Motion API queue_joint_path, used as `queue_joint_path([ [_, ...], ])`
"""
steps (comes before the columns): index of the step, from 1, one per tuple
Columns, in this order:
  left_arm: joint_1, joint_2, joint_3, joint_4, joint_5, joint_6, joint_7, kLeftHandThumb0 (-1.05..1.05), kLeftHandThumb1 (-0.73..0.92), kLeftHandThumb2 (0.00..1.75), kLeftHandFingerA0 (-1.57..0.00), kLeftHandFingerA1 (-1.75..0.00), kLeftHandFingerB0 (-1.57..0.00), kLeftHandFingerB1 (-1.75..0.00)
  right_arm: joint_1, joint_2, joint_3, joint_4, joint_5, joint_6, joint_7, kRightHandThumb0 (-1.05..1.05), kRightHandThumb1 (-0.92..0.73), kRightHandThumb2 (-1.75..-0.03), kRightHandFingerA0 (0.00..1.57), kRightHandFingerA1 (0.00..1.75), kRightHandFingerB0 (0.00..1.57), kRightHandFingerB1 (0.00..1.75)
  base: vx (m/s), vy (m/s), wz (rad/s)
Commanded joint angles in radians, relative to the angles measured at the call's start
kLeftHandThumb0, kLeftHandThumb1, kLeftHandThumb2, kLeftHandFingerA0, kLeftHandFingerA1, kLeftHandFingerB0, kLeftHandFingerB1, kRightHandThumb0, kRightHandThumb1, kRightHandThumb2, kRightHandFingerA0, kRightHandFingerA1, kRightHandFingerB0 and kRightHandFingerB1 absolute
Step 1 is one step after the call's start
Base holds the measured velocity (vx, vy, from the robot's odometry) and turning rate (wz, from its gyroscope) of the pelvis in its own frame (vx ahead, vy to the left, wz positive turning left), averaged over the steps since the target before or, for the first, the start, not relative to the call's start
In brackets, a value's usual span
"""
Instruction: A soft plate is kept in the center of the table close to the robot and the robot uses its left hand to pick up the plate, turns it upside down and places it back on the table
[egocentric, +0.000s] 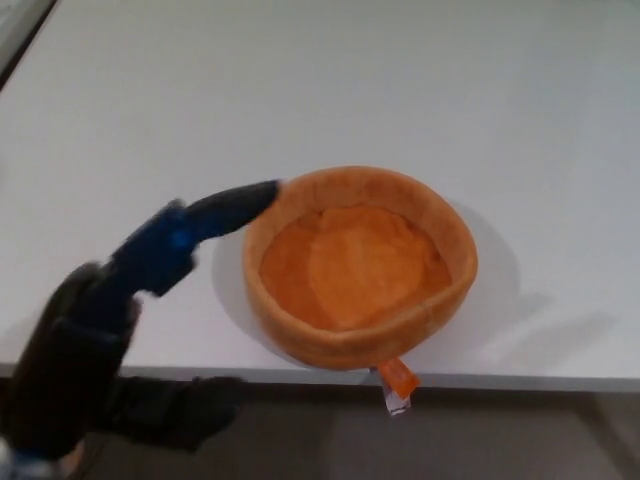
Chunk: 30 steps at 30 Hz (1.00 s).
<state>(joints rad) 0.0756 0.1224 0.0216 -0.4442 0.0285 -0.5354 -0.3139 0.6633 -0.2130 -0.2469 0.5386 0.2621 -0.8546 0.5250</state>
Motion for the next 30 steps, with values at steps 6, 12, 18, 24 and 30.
queue_joint_path([
  [6, -0.125, 0.046, -0.073, 0.103, 0.301, 0.093, 0.041, -0.88, 0.84, 0.66, -0.24, -0.34, -0.24, -0.28, -0.012, -0.001, -0.001, -0.003, 0.002, 0.011, -0.007, -0.77, -0.81, -0.65, 0.47, 0.36, 0.38, 0.34, 0.00, 0.000, 0.00],
  [12, -0.150, 0.073, -0.112, 0.175, 0.399, 0.081, 0.063, -0.84, 0.82, 0.66, -0.28, -0.34, -0.25, -0.29, 0.005, 0.002, 0.001, -0.043, 0.001, 0.023, -0.013, -0.76, -0.82, -0.66, 0.46, 0.37, 0.37, 0.34, 0.00, 0.000, 0.00],
  [18, -0.235, 0.141, -0.151, 0.285, 0.502, 0.070, 0.076, -0.85, 0.80, 0.65, -0.26, -0.33, -0.23, -0.29, -0.009, 0.001, -0.001, -0.015, 0.009, 0.016, 0.000, -0.74, -0.81, -0.66, 0.47, 0.36, 0.38, 0.33, 0.00, 0.000, 0.00],
  [24, -0.354, 0.186, -0.187, 0.381, 0.582, 0.137, 0.072, -0.86, 0.77, 0.64, -0.26, -0.32, -0.23, -0.29, 0.003, 0.006, 0.004, -0.039, 0.006, 0.030, -0.006, -0.76, -0.82, -0.66, 0.48, 0.37, 0.38, 0.34, 0.00, 0.000, 0.00],
  [30, -0.469, 0.181, -0.263, 0.459, 0.656, 0.207, 0.064, -0.90, 0.77, 0.64, -0.26, -0.34, -0.24, -0.28, -0.004, -0.003, -0.003, -0.043, -0.014, 0.021, -0.018, -0.76, -0.82, -0.66, 0.51, 0.37, 0.39, 0.34, 0.00, 0.000, 0.00],
])
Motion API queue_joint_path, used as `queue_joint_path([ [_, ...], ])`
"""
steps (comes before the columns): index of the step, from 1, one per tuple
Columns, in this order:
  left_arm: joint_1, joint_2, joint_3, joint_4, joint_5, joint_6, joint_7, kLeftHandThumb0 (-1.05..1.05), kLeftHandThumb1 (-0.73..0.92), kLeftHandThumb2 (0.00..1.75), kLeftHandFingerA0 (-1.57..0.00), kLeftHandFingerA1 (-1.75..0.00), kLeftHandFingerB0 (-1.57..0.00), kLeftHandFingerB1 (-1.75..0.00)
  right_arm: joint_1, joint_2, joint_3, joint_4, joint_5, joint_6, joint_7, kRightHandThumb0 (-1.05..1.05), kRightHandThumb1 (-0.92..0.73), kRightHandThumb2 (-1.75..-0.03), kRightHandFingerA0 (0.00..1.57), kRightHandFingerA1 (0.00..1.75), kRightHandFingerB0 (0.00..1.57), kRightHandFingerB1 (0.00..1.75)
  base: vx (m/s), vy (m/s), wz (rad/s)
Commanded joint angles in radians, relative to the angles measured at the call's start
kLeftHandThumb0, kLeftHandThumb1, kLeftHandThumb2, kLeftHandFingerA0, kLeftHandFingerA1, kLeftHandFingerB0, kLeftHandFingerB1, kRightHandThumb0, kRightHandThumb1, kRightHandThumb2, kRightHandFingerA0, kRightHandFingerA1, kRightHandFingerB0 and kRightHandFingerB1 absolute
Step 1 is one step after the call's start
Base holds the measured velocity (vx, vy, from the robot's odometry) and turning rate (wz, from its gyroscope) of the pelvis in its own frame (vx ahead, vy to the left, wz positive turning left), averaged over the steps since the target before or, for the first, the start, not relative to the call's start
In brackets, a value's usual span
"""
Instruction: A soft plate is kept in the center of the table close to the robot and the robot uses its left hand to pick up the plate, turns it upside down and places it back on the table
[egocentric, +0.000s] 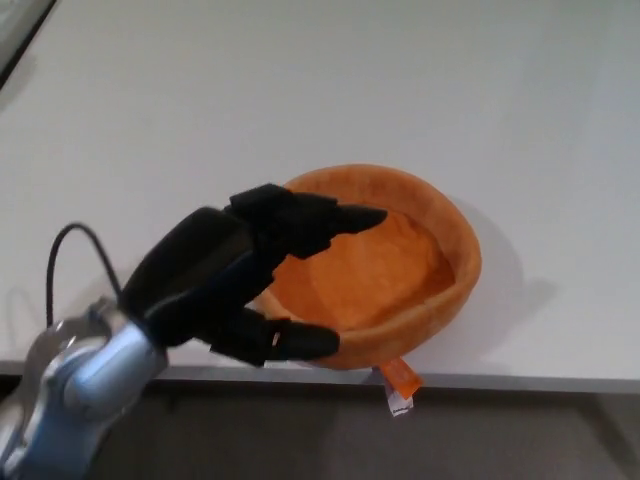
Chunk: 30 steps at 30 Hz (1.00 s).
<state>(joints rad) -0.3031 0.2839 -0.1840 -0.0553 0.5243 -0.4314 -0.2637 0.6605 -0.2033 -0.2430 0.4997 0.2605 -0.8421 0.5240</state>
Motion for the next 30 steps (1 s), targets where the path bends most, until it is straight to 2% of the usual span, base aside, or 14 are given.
queue_joint_path([
  [1, -0.113, 0.015, -0.079, 0.088, 0.182, 0.117, 0.010, -0.90, 0.76, 0.64, -0.25, -0.34, -0.22, -0.29, -0.005, -0.016, -0.009, 0.000, -0.009, 0.007, -0.013, -0.74, -0.82, -0.66, 0.48, 0.38, 0.38, 0.34, 0.00, 0.000, 0.00],
  [6, -0.187, 0.016, -0.198, 0.169, 0.305, 0.187, -0.034, -0.89, 0.74, 0.63, -0.27, -0.31, -0.24, -0.29, -0.017, -0.020, -0.008, 0.036, -0.022, -0.017, -0.008, -0.73, -0.83, -0.66, 0.49, 0.36, 0.37, 0.33, 0.00, 0.000, 0.00],
  [12, -0.252, -0.028, -0.315, 0.284, 0.382, 0.224, 0.027, -0.93, 0.77, 0.64, -0.30, -0.35, -0.25, -0.29, -0.022, -0.018, -0.005, 0.028, -0.024, -0.002, -0.010, -0.72, -0.83, -0.66, 0.51, 0.37, 0.38, 0.33, 0.00, 0.000, 0.00],
  [18, -0.276, -0.066, -0.374, 0.335, 0.381, 0.260, 0.032, -0.91, 0.76, 0.64, -0.27, -0.35, -0.24, -0.28, -0.029, -0.029, -0.014, 0.023, -0.034, -0.020, -0.016, -0.71, -0.83, -0.66, 0.51, 0.38, 0.37, 0.33, 0.00, 0.000, 0.00],
  [23, -0.251, -0.076, -0.371, 0.330, 0.342, 0.291, -0.001, -0.92, 0.75, 0.64, -0.27, -0.36, -0.24, -0.28, -0.028, -0.036, -0.009, 0.006, -0.013, 0.014, -0.004, -0.71, -0.82, -0.66, 0.52, 0.36, 0.38, 0.33, 0.00, 0.000, 0.00],
  [26, -0.228, -0.081, -0.354, 0.342, 0.293, 0.302, -0.027, -0.96, 0.77, 0.65, -0.25, -0.38, -0.23, -0.28, -0.050, -0.042, -0.014, 0.062, -0.034, -0.037, -0.009, -0.71, -0.83, -0.66, 0.53, 0.36, 0.36, 0.32, 0.00, 0.000, 0.00],
  [28, -0.225, -0.077, -0.352, 0.349, 0.288, 0.306, -0.036, -0.98, 0.78, 0.65, -0.24, -0.38, -0.22, -0.28, -0.053, -0.038, -0.010, 0.060, -0.021, -0.031, -0.003, -0.75, -0.82, -0.66, 0.53, 0.36, 0.36, 0.32, 0.00, 0.000, 0.00],
  [29, -0.224, -0.075, -0.354, 0.366, 0.291, 0.309, -0.034, -0.95, 0.59, 1.03, -0.18, -0.47, -0.11, -0.37, -0.051, -0.035, -0.006, 0.055, -0.003, -0.027, 0.011, -0.70, -0.82, -0.66, 0.52, 0.36, 0.36, 0.32, 0.00, 0.000, 0.00],
  [30, -0.224, -0.073, -0.356, 0.368, 0.293, 0.312, -0.038, -0.97, 0.76, 0.64, -0.25, -0.37, -0.23, -0.29, -0.050, -0.034, -0.005, 0.054, -0.003, -0.029, 0.010, -0.71, -0.83, -0.66, 0.52, 0.37, 0.37, 0.32, 0.00, 0.000, 0.00],
])
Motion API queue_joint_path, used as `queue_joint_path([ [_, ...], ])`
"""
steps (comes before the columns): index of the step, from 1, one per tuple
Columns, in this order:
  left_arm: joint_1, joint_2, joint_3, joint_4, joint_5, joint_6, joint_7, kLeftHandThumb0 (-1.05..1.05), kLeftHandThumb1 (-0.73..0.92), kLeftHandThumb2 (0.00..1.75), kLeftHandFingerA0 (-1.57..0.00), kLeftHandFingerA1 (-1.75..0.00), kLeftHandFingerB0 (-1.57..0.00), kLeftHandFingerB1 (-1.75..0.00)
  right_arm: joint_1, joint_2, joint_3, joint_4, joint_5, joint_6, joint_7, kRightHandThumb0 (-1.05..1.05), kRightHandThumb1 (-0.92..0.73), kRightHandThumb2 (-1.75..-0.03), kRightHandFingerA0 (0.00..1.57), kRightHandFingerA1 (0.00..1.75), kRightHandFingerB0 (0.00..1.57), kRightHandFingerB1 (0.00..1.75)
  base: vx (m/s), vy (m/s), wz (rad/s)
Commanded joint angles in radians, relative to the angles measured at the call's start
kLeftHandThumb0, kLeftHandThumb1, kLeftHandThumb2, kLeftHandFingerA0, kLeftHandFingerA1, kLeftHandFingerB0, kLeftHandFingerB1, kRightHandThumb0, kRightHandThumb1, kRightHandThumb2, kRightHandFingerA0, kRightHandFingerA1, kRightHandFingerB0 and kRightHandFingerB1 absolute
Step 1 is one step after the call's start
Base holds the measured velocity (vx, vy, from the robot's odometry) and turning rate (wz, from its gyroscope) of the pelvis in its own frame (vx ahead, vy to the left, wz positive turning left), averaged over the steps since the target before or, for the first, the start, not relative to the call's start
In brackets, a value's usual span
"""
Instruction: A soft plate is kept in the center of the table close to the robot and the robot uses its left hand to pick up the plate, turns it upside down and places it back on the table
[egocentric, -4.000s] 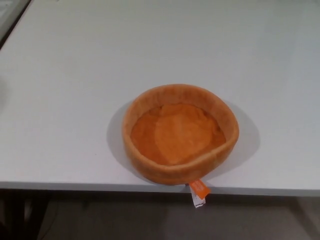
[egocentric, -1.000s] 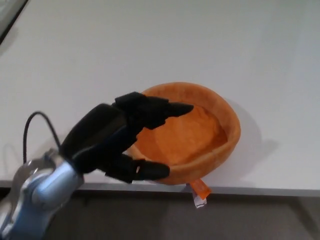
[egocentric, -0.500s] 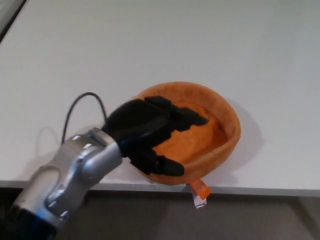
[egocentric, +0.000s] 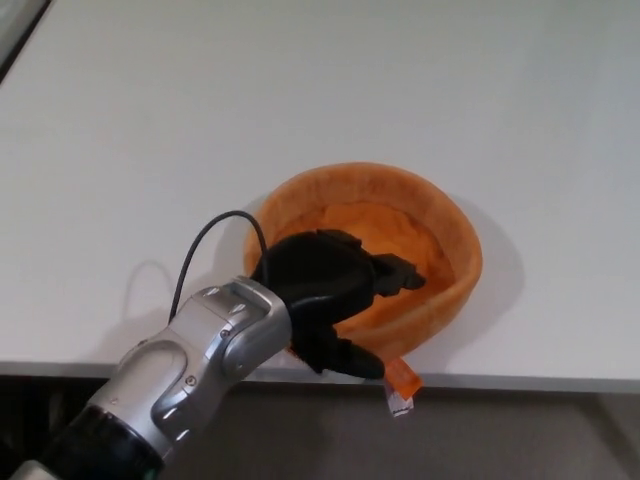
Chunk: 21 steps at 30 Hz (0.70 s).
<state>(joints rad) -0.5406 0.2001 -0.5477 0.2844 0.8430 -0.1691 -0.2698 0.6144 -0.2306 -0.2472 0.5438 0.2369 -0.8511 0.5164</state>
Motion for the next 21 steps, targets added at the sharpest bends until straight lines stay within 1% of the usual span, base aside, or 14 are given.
queue_joint_path([
  [1, 0.012, 0.012, 0.006, 0.030, -0.024, 0.054, -0.038, -0.97, 0.76, 0.64, -0.25, -0.37, -0.23, -0.29, -0.002, -0.005, -0.001, 0.007, 0.019, -0.023, 0.015, -0.71, -0.83, -0.66, 0.52, 0.37, 0.37, 0.32, 0.00, 0.000, 0.00],
  [4, 0.010, 0.019, -0.013, 0.040, 0.007, 0.078, -0.052, -0.97, 0.77, 0.65, -0.25, -0.36, -0.23, -0.28, 0.003, -0.008, 0.000, -0.002, 0.032, 0.010, 0.024, -0.72, -0.82, -0.65, 0.51, 0.36, 0.36, 0.32, 0.00, 0.000, 0.00],
  [9, -0.011, 0.052, -0.069, 0.056, 0.077, 0.071, -0.047, -0.94, 0.77, 0.64, -0.33, -0.37, -0.28, -0.29, -0.015, -0.010, -0.002, 0.031, 0.018, -0.009, 0.021, -0.72, -0.82, -0.66, 0.53, 0.36, 0.35, 0.32, 0.00, 0.000, 0.00],
  [10, -0.039, 0.079, -0.120, 0.065, 0.138, 0.047, -0.054, -0.94, 0.77, 0.65, -0.37, -0.37, -0.33, -0.30, -0.020, -0.011, -0.003, 0.039, 0.030, -0.005, 0.031, -0.71, -0.81, -0.65, 0.52, 0.36, 0.36, 0.32, 0.00, 0.000, 0.00],
  [12, -0.062, 0.102, -0.168, 0.069, 0.184, 0.039, -0.063, -0.94, 0.77, 0.65, -0.38, -0.37, -0.36, -0.31, -0.022, -0.010, -0.003, 0.040, 0.040, -0.006, 0.039, -0.71, -0.81, -0.65, 0.53, 0.36, 0.36, 0.32, 0.00, 0.000, 0.00],
  [13, -0.073, 0.114, -0.209, 0.066, 0.228, 0.051, -0.078, -1.01, 0.66, 0.75, -0.44, -0.41, -0.41, -0.36, -0.004, -0.010, -0.002, 0.005, 0.035, -0.002, 0.030, -0.73, -0.82, -0.66, 0.53, 0.37, 0.36, 0.32, 0.00, 0.000, 0.00],
  [14, -0.077, 0.119, -0.225, 0.064, 0.242, 0.058, -0.083, -1.01, 0.66, 0.75, -0.44, -0.41, -0.41, -0.36, 0.004, -0.010, -0.002, -0.010, 0.032, 0.001, 0.027, -0.73, -0.82, -0.66, 0.53, 0.37, 0.36, 0.32, 0.00, 0.000, 0.00],
  [15, -0.077, 0.126, -0.244, 0.064, 0.255, 0.058, -0.081, -0.95, 0.76, 0.65, -0.53, -0.45, -0.50, -0.35, 0.011, -0.008, -0.001, -0.023, 0.034, 0.012, 0.026, -0.73, -0.81, -0.65, 0.53, 0.38, 0.36, 0.32, 0.00, 0.000, 0.00],
  [16, -0.086, 0.134, -0.267, 0.067, 0.272, 0.050, -0.074, -0.92, 0.59, 1.05, -0.64, -0.68, -0.58, -0.51, 0.010, -0.009, -0.002, -0.022, 0.039, 0.014, 0.030, -0.74, -0.81, -0.66, 0.52, 0.38, 0.36, 0.33, 0.00, 0.000, 0.00],
  [17, -0.090, 0.137, -0.277, 0.069, 0.278, 0.048, -0.071, -0.92, 0.59, 1.05, -0.64, -0.68, -0.58, -0.51, 0.010, -0.009, -0.002, -0.022, 0.040, 0.015, 0.032, -0.74, -0.81, -0.66, 0.52, 0.38, 0.36, 0.33, 0.00, 0.000, 0.00],
  [18, -0.097, 0.138, -0.295, 0.071, 0.292, 0.055, -0.083, -0.93, 0.78, 0.64, -0.74, -1.10, -0.73, -0.73, 0.006, -0.010, -0.002, -0.015, 0.043, 0.022, 0.036, -0.75, -0.81, -0.65, 0.53, 0.37, 0.36, 0.32, 0.00, 0.000, 0.00],
  [19, -0.101, 0.141, -0.306, 0.072, 0.300, 0.059, -0.083, -0.93, 0.61, 0.97, -0.88, -1.37, -0.79, -1.10, 0.007, -0.010, -0.002, -0.016, 0.038, 0.022, 0.034, -0.74, -0.81, -0.65, 0.52, 0.37, 0.35, 0.32, 0.00, 0.000, 0.00],
  [20, -0.102, 0.143, -0.313, 0.070, 0.303, 0.061, -0.077, -0.93, 0.61, 0.97, -0.88, -1.37, -0.79, -1.10, 0.011, -0.010, -0.001, -0.021, 0.030, 0.018, 0.029, -0.74, -0.81, -0.65, 0.52, 0.37, 0.35, 0.32, 0.00, 0.000, 0.00],
  [21, -0.102, 0.142, -0.314, 0.076, 0.301, 0.062, -0.062, -0.89, 0.66, 0.68, -0.91, -1.66, -0.80, -1.33, 0.011, -0.010, -0.001, -0.023, 0.027, 0.020, 0.026, -0.75, -0.81, -0.65, 0.52, 0.37, 0.34, 0.32, 0.00, 0.000, 0.00],
])
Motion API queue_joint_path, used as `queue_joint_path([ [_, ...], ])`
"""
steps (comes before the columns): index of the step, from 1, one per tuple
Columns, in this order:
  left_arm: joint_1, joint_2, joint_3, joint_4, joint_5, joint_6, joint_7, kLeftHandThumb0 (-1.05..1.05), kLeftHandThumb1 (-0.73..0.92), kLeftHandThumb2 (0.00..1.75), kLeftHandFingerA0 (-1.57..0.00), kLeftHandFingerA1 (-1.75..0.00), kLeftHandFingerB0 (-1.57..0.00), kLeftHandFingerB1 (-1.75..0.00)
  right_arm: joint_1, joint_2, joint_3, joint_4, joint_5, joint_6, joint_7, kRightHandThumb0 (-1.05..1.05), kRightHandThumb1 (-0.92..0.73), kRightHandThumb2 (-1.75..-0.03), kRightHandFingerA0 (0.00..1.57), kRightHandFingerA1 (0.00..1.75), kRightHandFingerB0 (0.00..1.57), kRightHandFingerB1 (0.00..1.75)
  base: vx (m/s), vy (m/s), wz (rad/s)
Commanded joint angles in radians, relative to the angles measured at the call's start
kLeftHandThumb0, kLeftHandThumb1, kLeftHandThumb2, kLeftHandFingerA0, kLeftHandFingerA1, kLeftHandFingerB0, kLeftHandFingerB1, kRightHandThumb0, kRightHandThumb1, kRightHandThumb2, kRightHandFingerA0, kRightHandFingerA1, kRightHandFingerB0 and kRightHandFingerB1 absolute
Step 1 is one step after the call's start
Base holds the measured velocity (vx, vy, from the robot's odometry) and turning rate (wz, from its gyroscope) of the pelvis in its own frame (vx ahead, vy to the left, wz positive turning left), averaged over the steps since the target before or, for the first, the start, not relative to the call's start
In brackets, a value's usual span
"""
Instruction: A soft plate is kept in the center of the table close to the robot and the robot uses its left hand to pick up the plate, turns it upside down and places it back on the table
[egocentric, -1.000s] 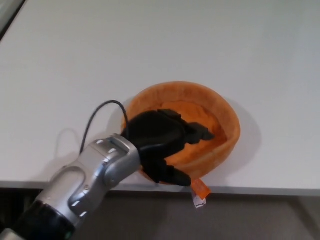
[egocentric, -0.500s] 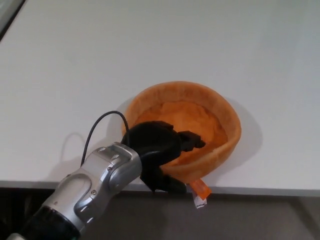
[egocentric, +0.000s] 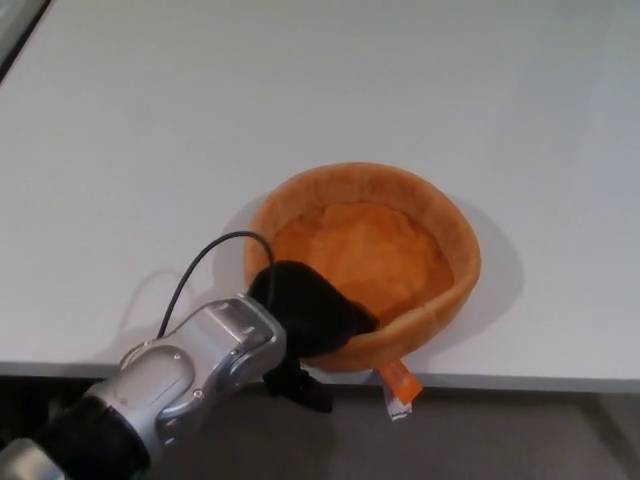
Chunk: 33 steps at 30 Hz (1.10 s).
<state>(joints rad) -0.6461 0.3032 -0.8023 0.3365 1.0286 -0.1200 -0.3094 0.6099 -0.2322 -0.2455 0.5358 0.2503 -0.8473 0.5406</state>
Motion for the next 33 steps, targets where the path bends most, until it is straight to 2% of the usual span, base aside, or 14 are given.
queue_joint_path([
  [1, 0.003, 0.038, -0.061, 0.027, 0.114, 0.014, -0.016, -0.89, 0.66, 0.68, -0.91, -1.66, -0.80, -1.33, 0.015, -0.008, -0.003, -0.017, 0.012, 0.018, 0.000, -0.75, -0.81, -0.65, 0.52, 0.37, 0.34, 0.32, 0.00, 0.000, 0.00],
  [8, 0.003, 0.051, -0.097, 0.048, 0.183, 0.001, 0.173, -0.39, 0.57, 0.57, -0.91, -1.74, -0.71, -1.55, 0.034, -0.001, -0.001, -0.053, 0.035, 0.032, 0.012, -0.69, -0.80, -0.65, 0.53, 0.39, 0.36, 0.32, 0.00, 0.000, 0.00],
  [9, -0.005, 0.058, -0.109, 0.049, 0.203, -0.005, 0.194, -0.40, 0.60, 0.58, -0.92, -1.74, -0.69, -1.54, 0.031, 0.001, -0.001, -0.048, 0.043, 0.036, 0.018, -0.72, -0.66, -1.00, 0.45, 0.53, 0.29, 0.47, 0.00, 0.000, 0.00],
  [10, -0.004, 0.057, -0.102, 0.048, 0.193, -0.006, 0.205, -0.38, 0.41, 0.86, -1.22, -1.39, -0.88, -1.16, 0.030, 0.000, -0.001, -0.047, 0.041, 0.041, 0.017, -0.73, -0.80, -0.65, 0.52, 0.40, 0.36, 0.32, 0.00, 0.000, 0.00],
  [11, 0.002, 0.052, -0.089, 0.048, 0.171, -0.004, 0.210, -0.38, 0.41, 0.86, -1.22, -1.39, -0.88, -1.16, 0.030, -0.001, 0.000, -0.049, 0.036, 0.045, 0.013, -0.73, -0.80, -0.65, 0.52, 0.40, 0.36, 0.32, 0.00, 0.000, 0.00],
  [12, 0.006, 0.046, -0.070, 0.045, 0.144, -0.001, 0.202, -0.35, 0.42, 0.87, -1.22, -1.37, -0.87, -1.13, 0.037, 0.003, 0.002, -0.067, 0.033, 0.051, 0.007, -0.73, -0.80, -0.65, 0.52, 0.40, 0.36, 0.32, 0.00, 0.000, 0.00],
  [13, 0.007, 0.043, -0.063, 0.043, 0.130, -0.004, 0.190, -0.24, 0.61, 0.60, -0.88, -1.75, -0.68, -1.37, 0.037, 0.001, 0.001, -0.068, 0.026, 0.050, 0.002, -0.74, -0.80, -0.66, 0.52, 0.40, 0.35, 0.32, 0.00, 0.000, 0.00],
  [21, 0.037, 0.018, -0.007, 0.004, 0.068, 0.016, 0.090, -0.20, 0.58, 0.58, -0.84, -1.64, -0.76, -0.90, 0.034, -0.001, -0.001, -0.055, 0.038, 0.072, 0.013, -0.71, -0.79, -0.65, 0.54, 0.38, 0.36, 0.33, 0.00, 0.000, 0.00],
  [22, 0.038, 0.015, -0.003, 0.007, 0.065, 0.013, 0.093, -0.19, 0.58, 0.58, -0.83, -1.65, -0.77, -0.91, 0.033, -0.004, -0.001, -0.050, 0.017, 0.054, 0.003, -0.73, -0.81, -0.65, 0.53, 0.38, 0.34, 0.32, 0.00, 0.000, 0.00],
  [23, 0.047, -0.001, 0.024, 0.010, 0.023, 0.009, 0.096, -0.13, 0.62, 0.58, -0.82, -1.72, -0.69, -1.31, 0.035, -0.005, -0.001, -0.055, 0.010, 0.046, -0.001, -0.74, -0.65, -1.00, 0.46, 0.53, 0.27, 0.47, 0.00, 0.000, 0.00],
  [26, 0.084, -0.058, 0.107, 0.000, -0.104, 0.024, 0.063, -0.15, 0.64, 0.59, -0.82, -1.75, -0.64, -1.54, 0.043, -0.004, -0.001, -0.074, 0.011, 0.062, -0.005, -0.73, -0.80, -0.65, 0.55, 0.39, 0.34, 0.32, 0.00, 0.000, 0.00],
  [31, 0.123, -0.164, 0.199, -0.072, -0.221, 0.100, -0.048, -0.19, 0.64, 0.56, -0.76, -1.75, -0.66, -1.58, 0.036, -0.009, -0.002, -0.066, 0.020, 0.086, 0.002, -0.70, -0.79, -0.65, 0.55, 0.38, 0.35, 0.32, 0.00, 0.000, 0.00],
  [32, 0.131, -0.187, 0.202, -0.100, -0.239, 0.092, -0.050, -0.19, 0.61, 0.60, -0.77, -1.75, -0.63, -1.69, 0.029, -0.009, -0.003, -0.051, 0.018, 0.070, 0.005, -0.74, -0.67, -0.99, 0.46, 0.52, 0.27, 0.46, 0.00, 0.000, 0.00],
  [33, 0.136, -0.198, 0.206, -0.113, -0.244, 0.088, -0.052, -0.19, 0.61, 0.60, -0.77, -1.75, -0.63, -1.69, 0.026, -0.009, -0.004, -0.045, 0.017, 0.063, 0.006, -0.74, -0.67, -0.99, 0.46, 0.52, 0.27, 0.46, 0.00, 0.000, 0.00],
])
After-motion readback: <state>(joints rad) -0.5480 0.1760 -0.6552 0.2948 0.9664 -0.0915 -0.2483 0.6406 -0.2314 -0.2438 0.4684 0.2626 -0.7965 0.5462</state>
